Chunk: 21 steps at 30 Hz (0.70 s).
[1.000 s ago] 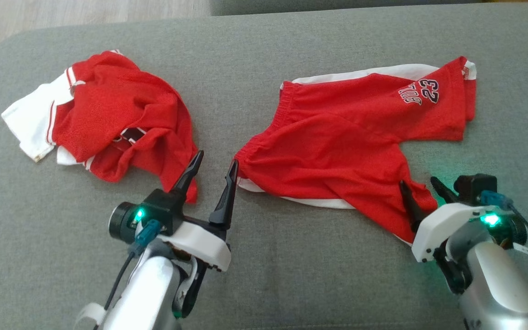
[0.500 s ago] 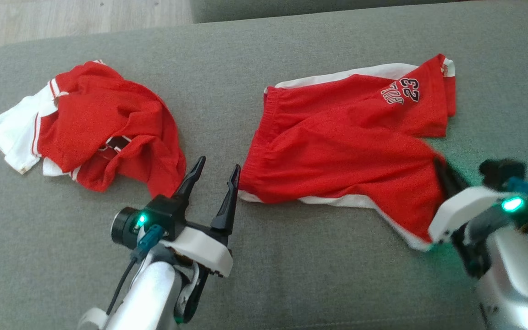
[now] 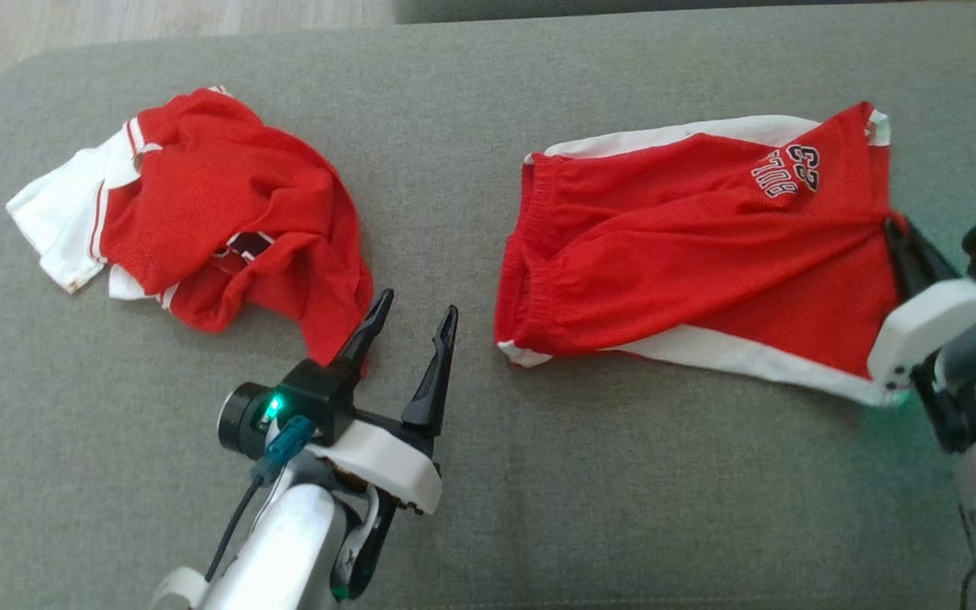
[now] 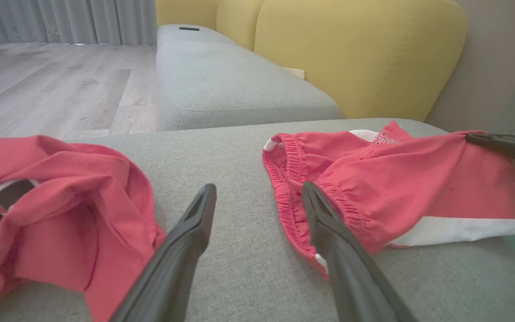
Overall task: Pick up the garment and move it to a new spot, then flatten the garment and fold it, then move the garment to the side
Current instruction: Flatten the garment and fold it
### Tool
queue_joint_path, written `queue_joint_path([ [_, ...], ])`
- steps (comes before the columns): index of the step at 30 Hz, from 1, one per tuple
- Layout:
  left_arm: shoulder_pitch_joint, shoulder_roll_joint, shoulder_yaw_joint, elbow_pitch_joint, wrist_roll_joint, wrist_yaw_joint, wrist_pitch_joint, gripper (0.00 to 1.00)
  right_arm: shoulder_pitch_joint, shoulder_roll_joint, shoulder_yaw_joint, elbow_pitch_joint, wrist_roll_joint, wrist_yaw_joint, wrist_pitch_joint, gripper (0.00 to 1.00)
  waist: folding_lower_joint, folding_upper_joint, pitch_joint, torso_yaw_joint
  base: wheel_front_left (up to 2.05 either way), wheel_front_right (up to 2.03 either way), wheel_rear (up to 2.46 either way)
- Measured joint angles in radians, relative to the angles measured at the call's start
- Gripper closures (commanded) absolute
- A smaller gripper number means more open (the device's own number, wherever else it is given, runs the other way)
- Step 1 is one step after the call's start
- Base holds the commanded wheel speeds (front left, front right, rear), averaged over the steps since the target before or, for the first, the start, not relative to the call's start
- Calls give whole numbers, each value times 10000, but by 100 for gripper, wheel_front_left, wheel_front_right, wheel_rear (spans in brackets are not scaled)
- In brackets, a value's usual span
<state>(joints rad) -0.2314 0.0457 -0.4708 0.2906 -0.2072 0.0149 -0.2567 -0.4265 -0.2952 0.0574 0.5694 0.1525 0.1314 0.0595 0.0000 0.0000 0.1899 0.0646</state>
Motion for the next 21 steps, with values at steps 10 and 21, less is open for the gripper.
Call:
queue_joint_path([
  [10,-46,-2,211,-146,-48,27,0,0,-716,203,-374,579,-477,0,-1313,0,0,0,103,-238,0,0,0],
  [21,40,2,757,-581,31,-63,0,0,1447,1569,-660,-1183,301,0,-2817,0,0,0,-198,-1053,0,0,0],
])
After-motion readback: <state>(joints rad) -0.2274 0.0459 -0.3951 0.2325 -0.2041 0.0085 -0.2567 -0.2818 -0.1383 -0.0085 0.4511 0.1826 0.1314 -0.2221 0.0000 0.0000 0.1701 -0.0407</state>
